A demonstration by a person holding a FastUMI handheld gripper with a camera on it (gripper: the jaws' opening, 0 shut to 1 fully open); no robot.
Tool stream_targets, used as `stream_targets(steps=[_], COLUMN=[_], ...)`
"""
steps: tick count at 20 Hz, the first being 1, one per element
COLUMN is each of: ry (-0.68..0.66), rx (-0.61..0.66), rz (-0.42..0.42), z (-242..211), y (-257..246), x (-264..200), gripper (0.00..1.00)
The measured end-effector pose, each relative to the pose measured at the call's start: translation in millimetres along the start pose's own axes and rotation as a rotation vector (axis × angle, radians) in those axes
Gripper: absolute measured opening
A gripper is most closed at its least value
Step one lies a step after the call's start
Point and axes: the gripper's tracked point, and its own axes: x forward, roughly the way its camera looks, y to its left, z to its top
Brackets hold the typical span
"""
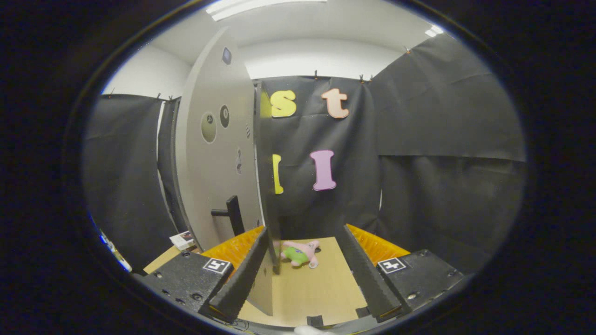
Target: Open the shoe cabinet door, grab the shoes and put them into the shoe cabinet, then close the shoe cabinet door.
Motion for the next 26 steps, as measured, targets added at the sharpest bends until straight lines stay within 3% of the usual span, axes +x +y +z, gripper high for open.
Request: stream_targets(steps=[5,7,16,26], ry=[0.05,0.044,0.061,0.078], rx=[-0.01,-0.067,-0.027,-0.038], rz=[0.156,0.165,0.163,0.219], z=[-13,-12,-12,-23], y=[26,24,46,154], x=[25,26,27,29], gripper=[1.0,0.99,0.95,0.95])
